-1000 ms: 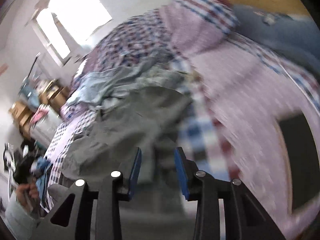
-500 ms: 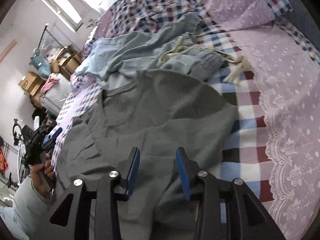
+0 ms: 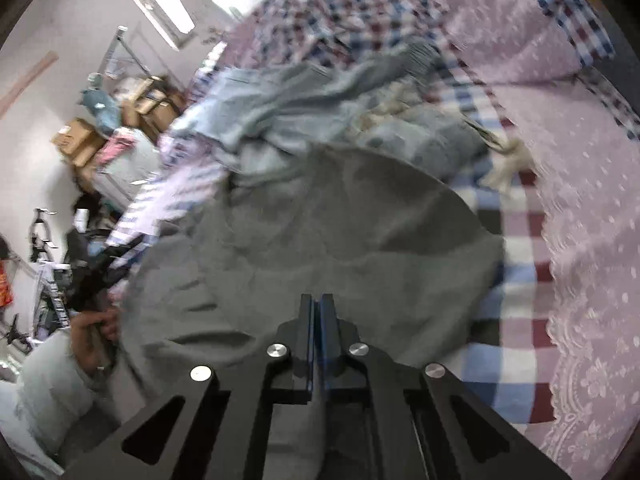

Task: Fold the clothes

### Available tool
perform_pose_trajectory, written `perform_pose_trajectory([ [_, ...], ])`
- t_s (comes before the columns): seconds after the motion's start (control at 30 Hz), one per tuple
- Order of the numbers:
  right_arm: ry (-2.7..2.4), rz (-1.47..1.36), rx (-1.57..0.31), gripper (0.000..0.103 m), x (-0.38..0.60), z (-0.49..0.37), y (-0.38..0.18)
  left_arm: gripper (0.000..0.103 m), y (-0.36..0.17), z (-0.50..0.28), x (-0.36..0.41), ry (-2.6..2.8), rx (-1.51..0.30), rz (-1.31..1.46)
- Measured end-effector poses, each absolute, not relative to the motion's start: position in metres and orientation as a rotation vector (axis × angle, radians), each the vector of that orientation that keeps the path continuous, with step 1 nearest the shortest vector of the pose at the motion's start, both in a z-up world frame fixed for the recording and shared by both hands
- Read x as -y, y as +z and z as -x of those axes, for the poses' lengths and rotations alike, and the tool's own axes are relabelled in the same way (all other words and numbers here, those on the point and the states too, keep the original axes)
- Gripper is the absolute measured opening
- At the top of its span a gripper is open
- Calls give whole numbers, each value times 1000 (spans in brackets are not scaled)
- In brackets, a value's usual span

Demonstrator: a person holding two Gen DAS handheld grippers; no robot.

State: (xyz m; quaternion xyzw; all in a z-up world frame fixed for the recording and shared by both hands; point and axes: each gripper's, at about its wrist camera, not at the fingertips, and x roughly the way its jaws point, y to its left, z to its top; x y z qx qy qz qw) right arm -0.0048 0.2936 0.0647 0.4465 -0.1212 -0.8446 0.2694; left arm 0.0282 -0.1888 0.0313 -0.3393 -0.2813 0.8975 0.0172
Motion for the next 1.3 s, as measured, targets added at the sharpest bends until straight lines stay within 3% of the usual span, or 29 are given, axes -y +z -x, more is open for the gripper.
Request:
perform_pose_trajectory([
  [0.5,-2524,-885,583,0,-339,-9,123,63,25,-28,193,2820,907,1068],
  [0.67,-2566,-970,586,1,-342,2,110,63,23,-27,191,2829,892,1081],
  [0.87,-2673,-1263,612,13,-356,17,66,63,23,-26,191,2831,881,1090],
  [1.0,-2624,-1282,665,37,-364,5,68,63,24,-26,191,2828,879,1099],
  [1.3,-2501,-1310,687,39,-332,-34,76,63,27,-28,188,2815,881,1093],
])
